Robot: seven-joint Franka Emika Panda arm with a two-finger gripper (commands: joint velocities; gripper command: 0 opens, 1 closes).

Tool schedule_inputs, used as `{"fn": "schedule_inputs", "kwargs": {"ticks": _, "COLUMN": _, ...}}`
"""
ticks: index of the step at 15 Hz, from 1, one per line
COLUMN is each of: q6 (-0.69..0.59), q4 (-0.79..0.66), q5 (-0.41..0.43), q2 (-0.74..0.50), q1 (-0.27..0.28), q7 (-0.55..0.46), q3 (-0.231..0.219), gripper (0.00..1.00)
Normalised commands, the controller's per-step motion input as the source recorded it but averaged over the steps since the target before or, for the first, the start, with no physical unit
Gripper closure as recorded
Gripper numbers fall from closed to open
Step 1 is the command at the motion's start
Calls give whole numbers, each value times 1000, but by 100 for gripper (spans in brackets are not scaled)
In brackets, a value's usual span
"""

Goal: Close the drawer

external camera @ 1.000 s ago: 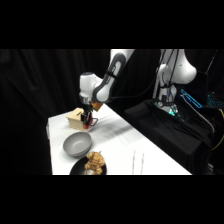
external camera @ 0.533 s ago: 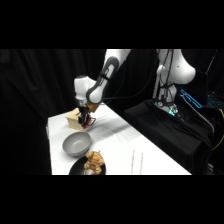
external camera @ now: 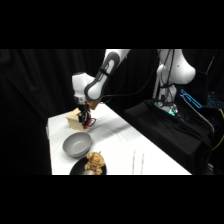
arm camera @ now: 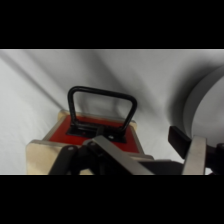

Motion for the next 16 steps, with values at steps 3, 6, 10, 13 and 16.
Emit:
{"fn": "schedule_inputs", "kwargs": {"ticks": 3, "q6": -250, "q4": -425, "q5": 25, "q2": -629, "q1": 38, "q7": -178, "q3": 9, "gripper": 0}}
{"fn": "schedule_inputs", "kwargs": {"ticks": 6, "q6": -295, "q4": -355, "q5": 34, "q2": -585, "q1": 22, "q7": -208, "q3": 24, "gripper": 0}}
{"fn": "schedule_inputs", "kwargs": {"ticks": 10, "q6": -297, "q4": -257, "q5": 41, "q2": -497, "q1": 14, "q7": -237, "q3": 22, "gripper": 0}}
{"fn": "schedule_inputs", "kwargs": {"ticks": 13, "q6": -258, "q4": -198, "q5": 25, "q2": -414, "q1": 25, "q7": -210, "q3": 12, "gripper": 0}}
{"fn": "schedule_inputs", "kwargs": {"ticks": 16, "q6": -139, "q4": -203, "q5": 79, "q2": -351, "q1": 28, "q7": -247, "q3": 22, "gripper": 0}}
